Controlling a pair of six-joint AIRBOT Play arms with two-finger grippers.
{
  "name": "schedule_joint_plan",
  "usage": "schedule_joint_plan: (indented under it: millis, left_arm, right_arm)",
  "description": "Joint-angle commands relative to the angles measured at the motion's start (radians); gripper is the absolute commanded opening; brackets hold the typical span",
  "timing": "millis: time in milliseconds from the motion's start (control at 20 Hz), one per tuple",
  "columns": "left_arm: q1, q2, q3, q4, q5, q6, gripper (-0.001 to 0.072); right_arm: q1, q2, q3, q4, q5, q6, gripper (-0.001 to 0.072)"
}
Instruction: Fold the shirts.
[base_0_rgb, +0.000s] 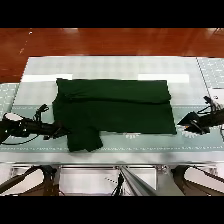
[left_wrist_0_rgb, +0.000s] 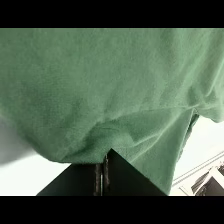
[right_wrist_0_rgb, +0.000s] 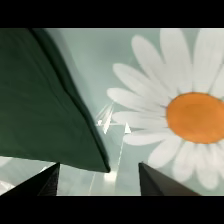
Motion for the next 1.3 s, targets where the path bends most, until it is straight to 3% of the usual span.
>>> schedule_joint_plan:
  millis: [0, 300, 350, 400, 450, 500, 650, 850, 1100, 1250]
  left_arm:
    - [0.002, 0.001, 0.001, -0.008, -0.016, 0.006, 0.0022]
    - [0.002, 0.001, 0.011, -0.011, -0.006, 0.017, 0.0023]
    - [0.003, 0.001, 0.025, -0.011, -0.006, 0.017, 0.0023]
    - [0.002, 0.001, 0.043, -0.011, -0.009, 0.017, 0.0023]
    - [0.002, 0.001, 0.071, -0.011, -0.02, 0.017, 0.0022]
    - [0.002, 0.001, 0.107, -0.012, -0.039, 0.017, 0.0022]
    - [0.002, 0.024, 0.279, -0.084, -0.121, 0.017, 0.0022]
    - [-0.013, 0.037, 0.541, -0.21, -0.125, 0.017, 0.0022]
    - [-0.082, -0.112, 0.66, -0.21, -0.02, 0.016, 0.0024]
    - [-0.072, -0.259, 0.752, -0.26, 0.017, 0.016, 0.0024]
  right_arm:
    - [0.074, 0.0, -0.056, 0.048, -0.106, 0.004, 0.0542]
    - [0.248, -0.001, -0.07, 0.037, -0.198, 0.117, 0.0526]
    - [0.258, -0.001, -0.07, 0.038, -0.196, 0.118, 0.0408]
    - [0.261, 0.0, -0.068, 0.045, -0.187, 0.118, 0.0221]
    - [0.257, 0.003, -0.061, 0.054, -0.167, 0.119, 0.0083]
    - [0.258, 0.015, -0.041, 0.061, -0.142, 0.116, 0.0022]
    - [0.258, 0.107, 0.061, 0.098, -0.132, 0.104, 0.0021]
    - [0.259, 0.154, 0.199, 0.224, -0.206, 0.104, 0.002]
    - [0.264, 0.032, 0.249, 0.41, -0.43, 0.051, 0.002]
    - [0.314, -0.087, 0.337, 0.426, -0.507, 0.025, 0.002]
